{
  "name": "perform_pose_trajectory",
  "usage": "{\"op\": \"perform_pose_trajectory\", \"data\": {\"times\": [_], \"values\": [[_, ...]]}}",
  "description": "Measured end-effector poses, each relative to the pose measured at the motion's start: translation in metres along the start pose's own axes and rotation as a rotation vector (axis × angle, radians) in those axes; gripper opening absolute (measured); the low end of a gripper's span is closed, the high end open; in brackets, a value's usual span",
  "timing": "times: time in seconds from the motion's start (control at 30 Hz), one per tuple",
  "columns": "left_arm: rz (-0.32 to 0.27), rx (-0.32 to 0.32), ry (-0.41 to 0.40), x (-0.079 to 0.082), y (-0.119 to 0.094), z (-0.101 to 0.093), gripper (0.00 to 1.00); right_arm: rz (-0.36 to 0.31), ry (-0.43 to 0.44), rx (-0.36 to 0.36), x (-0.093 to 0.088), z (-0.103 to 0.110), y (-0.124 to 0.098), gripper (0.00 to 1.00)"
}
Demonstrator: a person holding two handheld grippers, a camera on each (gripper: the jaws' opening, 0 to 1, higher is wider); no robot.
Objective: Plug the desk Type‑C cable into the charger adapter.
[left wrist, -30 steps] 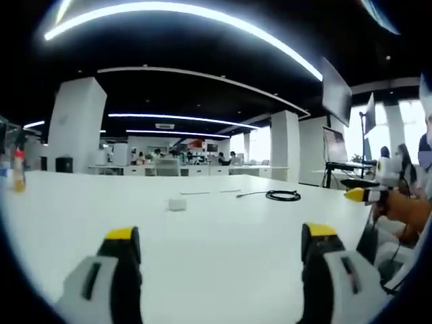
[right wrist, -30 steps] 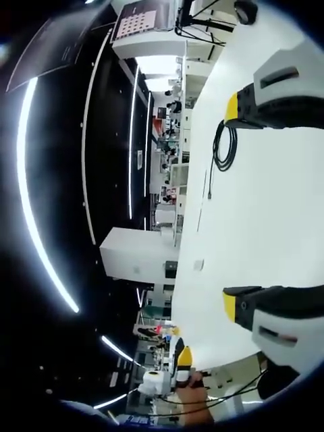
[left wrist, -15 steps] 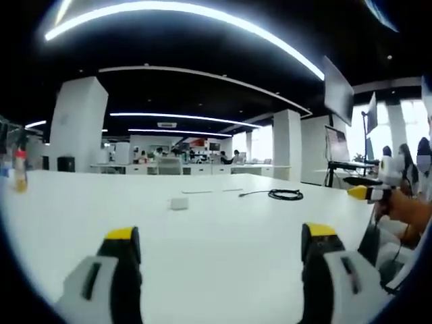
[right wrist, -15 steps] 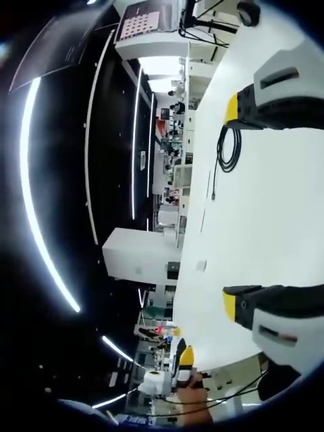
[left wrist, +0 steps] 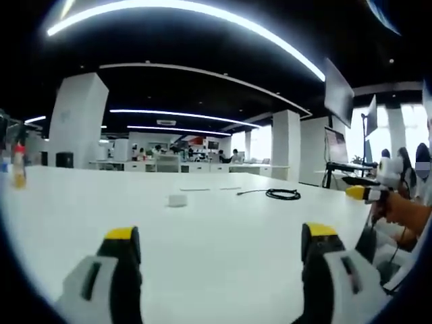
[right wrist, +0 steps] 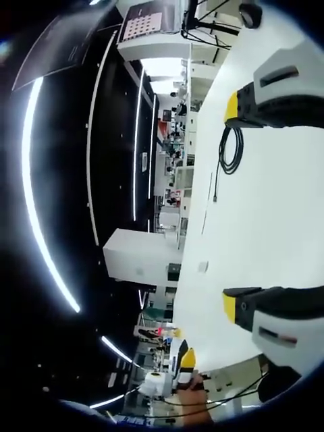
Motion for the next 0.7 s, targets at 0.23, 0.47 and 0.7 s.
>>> {"op": "perform_pose_trajectory", "data": {"times": [0.23,0.47,0.7], "values": [[-0.001,-0.001,0.001,-0.0005,-0.0009,0.0005,1.00,-0.001,0.008,0.001,-0.0006,-0.0003,0.0001,1.00],[0.004,0.005,0.006,-0.0018,-0.0028,0.0012,1.00,0.003,0.010,0.008,-0.0025,0.0015,0.0015,1.00],[0.011,0.005,0.002,-0.0033,-0.0013,0.0008,1.00,0.001,0.017,0.012,-0.0033,0.0019,0.0014,1.00]]}}
Point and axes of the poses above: the point that each gripper's makers call its tool centre point, and the gripper's own axes: y roughly forward along the fingers, z roughly to its left, x roughly out of its top, the point moved 9 cm from there along -y, roughly backward along the fingers, and after that the axes turned 12 degrees about x, right-handed, at the moved point
